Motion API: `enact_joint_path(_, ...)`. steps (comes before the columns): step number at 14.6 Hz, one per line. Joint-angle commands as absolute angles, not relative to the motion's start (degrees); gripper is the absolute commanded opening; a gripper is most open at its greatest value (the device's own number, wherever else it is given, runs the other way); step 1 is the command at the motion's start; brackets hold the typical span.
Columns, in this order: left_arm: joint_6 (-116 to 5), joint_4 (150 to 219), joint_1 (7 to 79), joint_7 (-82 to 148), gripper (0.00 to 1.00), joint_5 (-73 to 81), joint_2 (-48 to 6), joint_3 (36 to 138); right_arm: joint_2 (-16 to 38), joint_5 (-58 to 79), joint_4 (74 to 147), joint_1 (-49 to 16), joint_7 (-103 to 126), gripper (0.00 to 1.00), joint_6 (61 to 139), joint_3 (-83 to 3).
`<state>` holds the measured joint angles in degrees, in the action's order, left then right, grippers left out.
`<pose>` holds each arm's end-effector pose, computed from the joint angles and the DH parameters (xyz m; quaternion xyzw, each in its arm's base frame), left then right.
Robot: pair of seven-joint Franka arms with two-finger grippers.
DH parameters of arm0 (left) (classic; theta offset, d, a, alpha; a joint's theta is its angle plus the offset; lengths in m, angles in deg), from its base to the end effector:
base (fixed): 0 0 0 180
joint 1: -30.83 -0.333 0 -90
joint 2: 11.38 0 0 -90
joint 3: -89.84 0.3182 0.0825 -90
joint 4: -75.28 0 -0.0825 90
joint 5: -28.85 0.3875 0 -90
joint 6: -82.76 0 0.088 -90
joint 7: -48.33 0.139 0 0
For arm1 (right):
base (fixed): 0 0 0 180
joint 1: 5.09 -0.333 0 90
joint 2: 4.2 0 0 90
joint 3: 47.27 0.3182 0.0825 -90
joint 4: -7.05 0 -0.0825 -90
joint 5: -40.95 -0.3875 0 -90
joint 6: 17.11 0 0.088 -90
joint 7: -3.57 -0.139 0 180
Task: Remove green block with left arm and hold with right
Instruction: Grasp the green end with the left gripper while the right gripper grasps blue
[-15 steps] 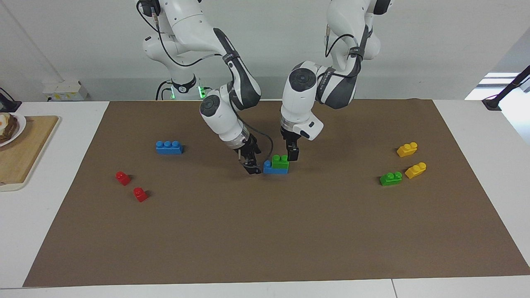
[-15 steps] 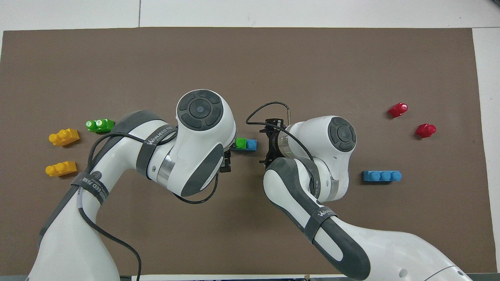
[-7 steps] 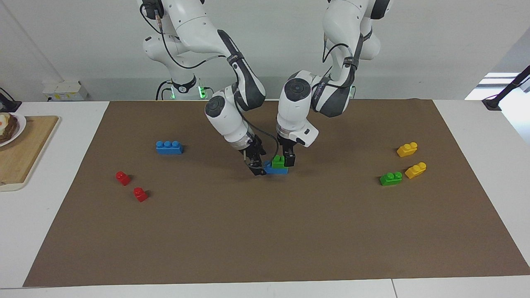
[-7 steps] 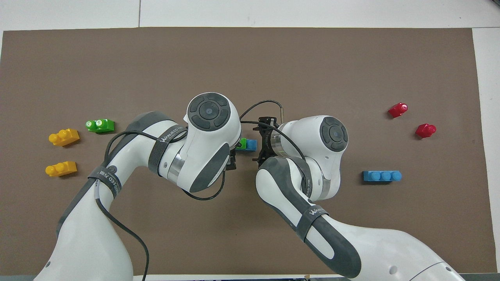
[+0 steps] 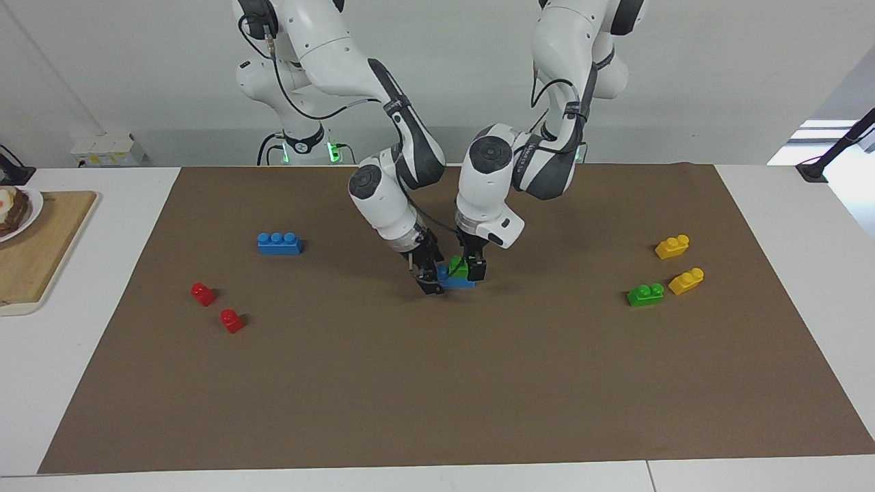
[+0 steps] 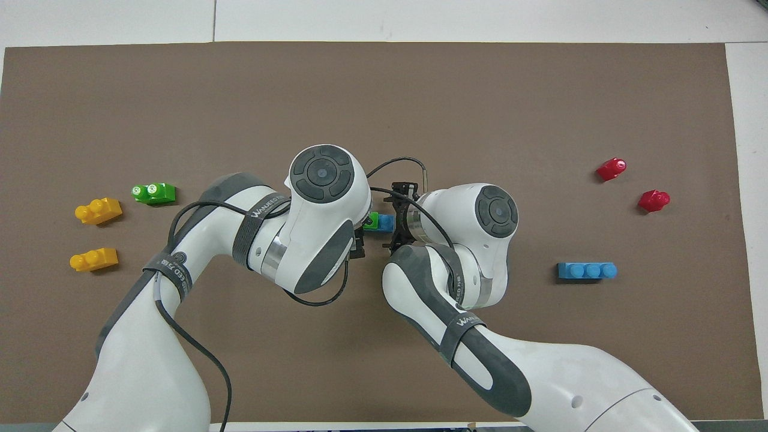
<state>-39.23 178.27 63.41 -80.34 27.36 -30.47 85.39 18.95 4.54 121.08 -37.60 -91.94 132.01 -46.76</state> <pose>0.5130 -0.3859 0.3323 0.6902 0.7232 -0.0236 0.0026 0.5373 0.3461 0.2466 -0.6775 0.7040 0.1275 0.1707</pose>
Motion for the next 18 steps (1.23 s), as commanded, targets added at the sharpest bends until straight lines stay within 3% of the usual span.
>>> enact_joint_path(1, -41.69, 179.96, 63.88, -81.40, 1.00, 27.88, -30.19, 85.89, 20.06, 3.24, 120.34, -37.96, -92.67, 0.92, 133.09, -46.74)
enact_joint_path(2, -42.31, 180.57, 63.88, -81.40, 1.00, 27.88, -30.19, 85.89, 20.06, 3.24, 120.34, -37.88, -92.67, 0.85, 133.09, -46.74)
enact_joint_path(6, -43.10, 181.36, 64.05, -81.40, 1.00, 27.88, -30.02, 85.89, 20.06, 3.24, 120.26, -37.79, -92.67, 0.36, 133.18, -46.74)
enact_joint_path(7, -43.02, 181.36, 64.05, -81.31, 1.00, 27.88, -30.02, 85.89, 20.06, 3.24, 120.26, -37.70, -92.67, 0.22, 133.10, -46.74)
enact_joint_path(8, -43.02, 181.36, 64.31, -81.40, 1.00, 27.88, -30.02, 85.89, 20.15, 3.24, 120.34, -37.70, -92.58, 0.00, 133.09, -46.74)
enact_joint_path(18, -43.63, 182.07, 65.55, -81.40, 1.00, 27.88, -30.02, 85.89, 20.06, 3.15, 120.87, -37.44, -91.96, 0.00, 133.27, -46.74)
